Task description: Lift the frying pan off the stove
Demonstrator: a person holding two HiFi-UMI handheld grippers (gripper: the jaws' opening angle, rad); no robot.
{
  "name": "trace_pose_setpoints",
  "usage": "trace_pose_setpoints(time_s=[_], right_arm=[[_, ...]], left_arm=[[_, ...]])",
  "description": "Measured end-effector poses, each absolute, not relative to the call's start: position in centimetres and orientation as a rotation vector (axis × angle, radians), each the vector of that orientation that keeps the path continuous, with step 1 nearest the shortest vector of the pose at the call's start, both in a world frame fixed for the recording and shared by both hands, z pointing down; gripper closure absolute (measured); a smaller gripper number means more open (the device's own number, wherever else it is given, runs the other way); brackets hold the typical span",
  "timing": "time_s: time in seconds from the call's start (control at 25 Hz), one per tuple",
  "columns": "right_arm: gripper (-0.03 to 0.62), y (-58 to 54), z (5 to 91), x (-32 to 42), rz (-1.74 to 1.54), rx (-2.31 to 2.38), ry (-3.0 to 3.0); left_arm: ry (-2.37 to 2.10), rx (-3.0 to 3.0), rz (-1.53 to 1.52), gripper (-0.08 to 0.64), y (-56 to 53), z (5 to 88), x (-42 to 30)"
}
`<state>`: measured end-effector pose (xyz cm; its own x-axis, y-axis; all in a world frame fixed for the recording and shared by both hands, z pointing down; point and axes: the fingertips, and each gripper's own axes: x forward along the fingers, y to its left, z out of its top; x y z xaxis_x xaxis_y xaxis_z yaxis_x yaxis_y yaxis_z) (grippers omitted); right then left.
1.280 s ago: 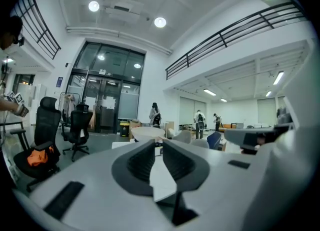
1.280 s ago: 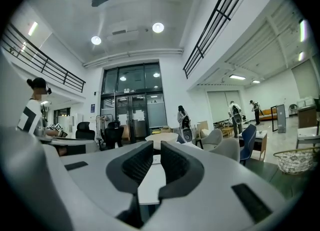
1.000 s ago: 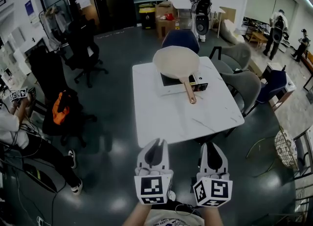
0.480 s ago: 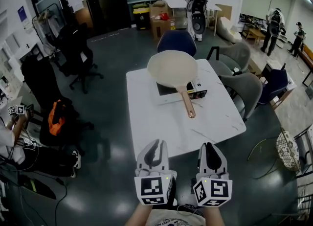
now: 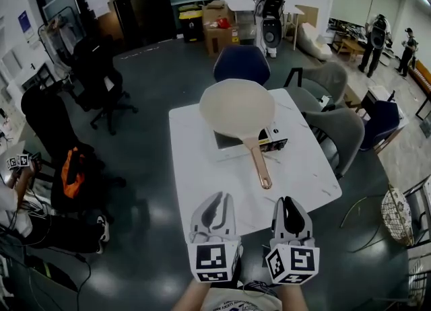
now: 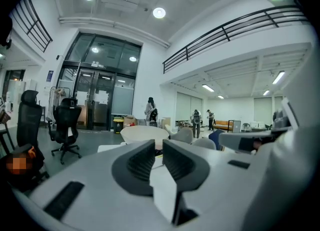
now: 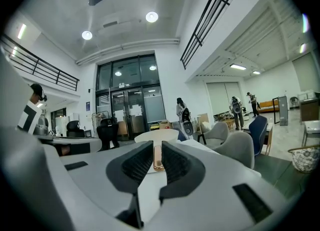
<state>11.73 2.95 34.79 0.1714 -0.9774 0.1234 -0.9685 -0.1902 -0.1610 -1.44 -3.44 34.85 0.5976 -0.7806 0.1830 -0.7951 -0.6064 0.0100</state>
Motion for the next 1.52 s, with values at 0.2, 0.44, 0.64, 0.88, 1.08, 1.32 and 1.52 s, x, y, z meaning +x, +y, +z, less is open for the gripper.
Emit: trace_pose_setpoints(time_s=[0.2, 0.44, 0.64, 0.88, 1.08, 1.32, 1.52], right_arm=[[0.537, 0.0, 35.1, 12.4, -0.326, -2.392, 1.969], [0.537, -2.9, 35.7, 13.2, -0.375, -2.399, 1.952], [0.537, -4.3, 36.6, 13.5, -0.438, -2.378, 1.935], [0.537, -5.1, 37.7, 14.1, -0.490, -2.378, 1.943], [0.537, -6.0, 38.2, 14.4, -0.570, -2.296, 1.977], [0.535, -7.0, 39.9, 15.1, -0.756, -2.101, 2.020], [0.513, -7.9, 41.0, 14.2, -0.902, -1.920, 2.111]], left_arm=[[-1.319, 2.723, 0.262, 0.504, -6.5, 35.2, -0.7], [-1.272, 2.729, 0.278, 0.503, -9.5, 35.7, 0.5], [-1.229, 2.736, 0.296, 0.505, -10.9, 36.6, 1.2], [-1.204, 2.714, 0.321, 0.505, -12.0, 37.9, 1.7], [-1.195, 2.684, 0.330, 0.503, -12.6, 38.7, 2.2], [-1.225, 2.626, 0.356, 0.503, -13.0, 40.3, 2.9], [-1.250, 2.619, 0.390, 0.503, -13.8, 40.9, 3.3]])
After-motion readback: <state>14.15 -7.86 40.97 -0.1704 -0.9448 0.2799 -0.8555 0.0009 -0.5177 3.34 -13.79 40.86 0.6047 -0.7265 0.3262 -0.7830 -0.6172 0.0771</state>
